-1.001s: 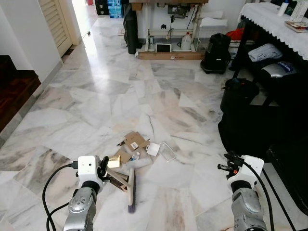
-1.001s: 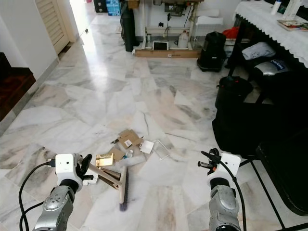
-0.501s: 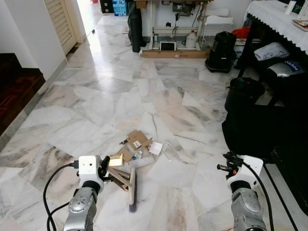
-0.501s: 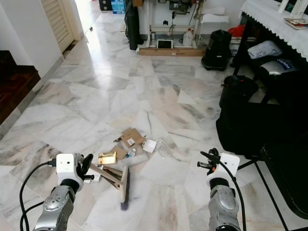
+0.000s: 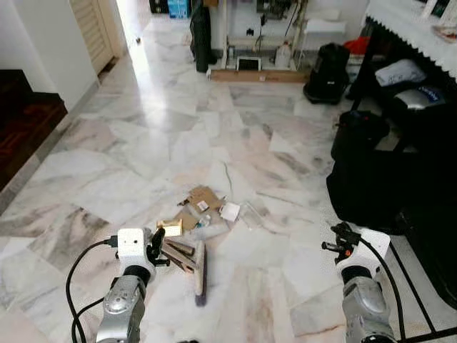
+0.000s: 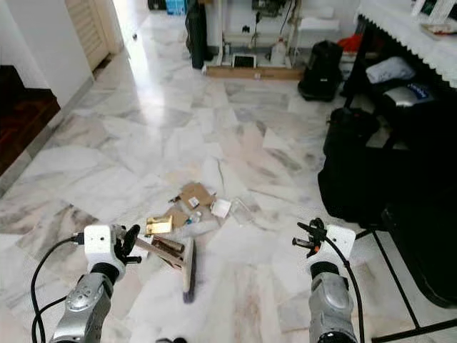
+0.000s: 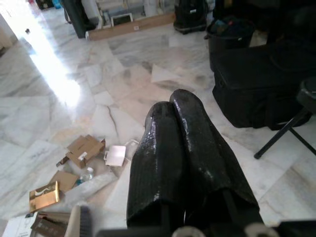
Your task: Sweep floor
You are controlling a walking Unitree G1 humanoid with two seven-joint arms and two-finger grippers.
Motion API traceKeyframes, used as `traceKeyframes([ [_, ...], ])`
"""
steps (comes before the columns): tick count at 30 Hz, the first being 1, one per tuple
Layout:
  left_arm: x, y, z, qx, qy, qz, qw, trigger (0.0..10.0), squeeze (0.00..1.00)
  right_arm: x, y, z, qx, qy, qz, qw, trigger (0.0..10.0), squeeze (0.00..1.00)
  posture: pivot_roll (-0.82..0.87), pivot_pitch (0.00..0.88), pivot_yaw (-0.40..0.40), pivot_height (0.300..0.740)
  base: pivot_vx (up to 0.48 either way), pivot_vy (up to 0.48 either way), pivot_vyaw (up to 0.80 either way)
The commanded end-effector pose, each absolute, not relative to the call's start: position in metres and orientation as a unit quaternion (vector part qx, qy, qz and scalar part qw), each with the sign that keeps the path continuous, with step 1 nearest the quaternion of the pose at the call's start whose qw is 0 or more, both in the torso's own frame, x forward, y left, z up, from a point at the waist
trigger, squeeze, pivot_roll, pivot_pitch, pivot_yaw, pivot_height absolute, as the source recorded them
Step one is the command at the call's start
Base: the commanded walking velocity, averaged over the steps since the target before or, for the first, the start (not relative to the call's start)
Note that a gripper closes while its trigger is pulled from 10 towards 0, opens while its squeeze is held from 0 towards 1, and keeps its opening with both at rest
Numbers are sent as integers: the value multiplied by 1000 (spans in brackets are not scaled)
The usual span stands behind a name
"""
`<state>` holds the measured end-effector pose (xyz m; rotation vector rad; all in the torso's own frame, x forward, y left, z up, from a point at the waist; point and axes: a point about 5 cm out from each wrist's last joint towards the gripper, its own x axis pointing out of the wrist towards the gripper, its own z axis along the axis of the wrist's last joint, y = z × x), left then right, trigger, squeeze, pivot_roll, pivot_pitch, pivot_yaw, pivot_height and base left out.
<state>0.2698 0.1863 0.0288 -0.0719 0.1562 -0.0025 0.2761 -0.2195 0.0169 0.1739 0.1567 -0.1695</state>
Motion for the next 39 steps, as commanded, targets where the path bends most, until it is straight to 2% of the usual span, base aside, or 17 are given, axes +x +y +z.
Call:
traceKeyframes([
  [1, 271, 189, 31, -37, 73, 2, 997, 10000, 0, 274, -220, 14, 92, 84, -90, 988, 10000, 0, 6, 16, 18, 740, -285, 0, 0],
  [39, 270, 188, 34, -39, 74, -5, 997, 10000, 0, 275, -216, 13, 95, 88, -91, 987, 10000, 0, 16, 48, 25, 740, -282, 0, 0],
])
